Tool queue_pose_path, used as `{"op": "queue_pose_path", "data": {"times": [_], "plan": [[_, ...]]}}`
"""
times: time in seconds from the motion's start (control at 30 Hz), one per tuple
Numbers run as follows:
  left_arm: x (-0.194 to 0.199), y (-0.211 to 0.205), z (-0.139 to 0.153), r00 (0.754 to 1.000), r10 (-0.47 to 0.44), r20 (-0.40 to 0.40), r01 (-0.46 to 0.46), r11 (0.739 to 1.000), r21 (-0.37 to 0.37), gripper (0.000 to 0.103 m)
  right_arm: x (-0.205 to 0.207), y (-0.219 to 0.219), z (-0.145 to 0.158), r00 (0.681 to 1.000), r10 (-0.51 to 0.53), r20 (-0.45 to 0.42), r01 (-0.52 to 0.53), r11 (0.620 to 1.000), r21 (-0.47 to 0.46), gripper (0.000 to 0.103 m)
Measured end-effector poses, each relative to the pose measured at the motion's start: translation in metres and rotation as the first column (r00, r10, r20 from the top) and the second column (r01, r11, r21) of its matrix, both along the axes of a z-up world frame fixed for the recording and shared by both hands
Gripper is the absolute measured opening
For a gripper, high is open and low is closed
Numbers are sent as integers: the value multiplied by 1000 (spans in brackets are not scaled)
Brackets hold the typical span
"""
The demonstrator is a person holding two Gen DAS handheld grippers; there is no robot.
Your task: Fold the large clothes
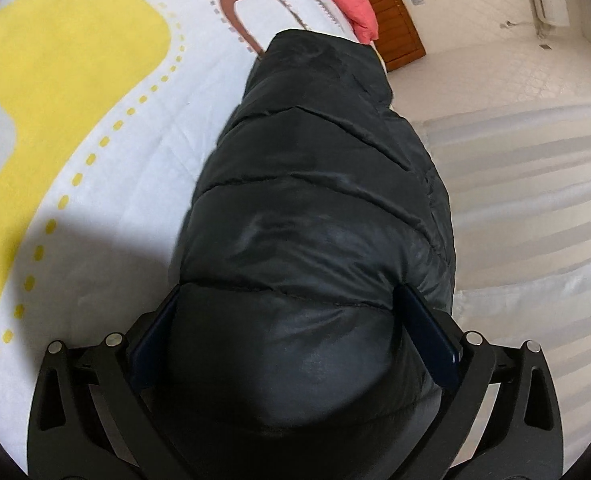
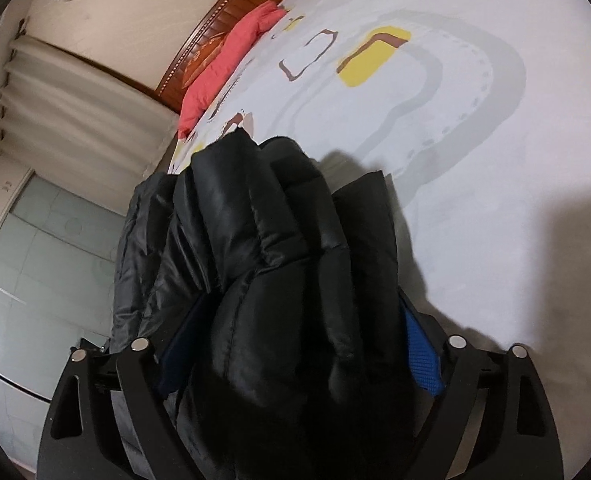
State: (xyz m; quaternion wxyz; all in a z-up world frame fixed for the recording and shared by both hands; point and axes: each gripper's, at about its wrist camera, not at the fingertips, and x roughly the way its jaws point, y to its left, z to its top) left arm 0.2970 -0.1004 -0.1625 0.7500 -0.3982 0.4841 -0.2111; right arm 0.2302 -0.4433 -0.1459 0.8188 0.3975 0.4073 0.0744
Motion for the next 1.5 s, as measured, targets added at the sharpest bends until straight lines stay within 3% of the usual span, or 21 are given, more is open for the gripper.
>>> {"op": "queue_pose_path", "data": {"times": [0.03,0.1,0.23,0.37,0.5,0.73,0.8,0.97,1.13,1.2,1.33,1.5], "plan": [[-1,-1,2,1000,3,8,-3,1000,6,95,-1,1,0,1000,4,4,-4,1000,11,66],[-3,0,5,1000,5,22,-5,1000,6,89,-3,4,-1,1000,0,14,-1,998,57,56],[-8,5,23,998,-10,67,8,1000,21,83,-4,15,11,999,-9,52,7,999,52,45],[-1,24,56,989,3,148,-10,999,51,81,13,39,24,995,-5,97,-3,996,84,43],[16,55,71,983,37,179,-51,996,71,81,52,69,31,992,20,122,-38,989,143,43],[47,105,47,988,110,111,-120,990,79,80,109,117,16,993,81,83,-94,981,169,41],[53,111,30,990,121,68,-126,989,78,80,120,124,6,995,86,54,-93,984,154,41],[55,117,21,991,110,76,-117,990,81,84,128,117,-7,994,91,54,-99,979,180,43],[51,137,22,995,93,35,-95,995,39,86,124,111,4,992,125,28,-127,984,121,67],[46,149,26,994,102,38,-103,995,20,87,121,106,9,989,139,42,-143,984,107,71],[55,156,35,990,123,68,-125,992,26,91,135,96,16,993,107,45,-112,985,129,73],[74,144,32,991,131,37,-133,989,70,91,166,89,11,998,57,22,-60,983,172,73]]}}
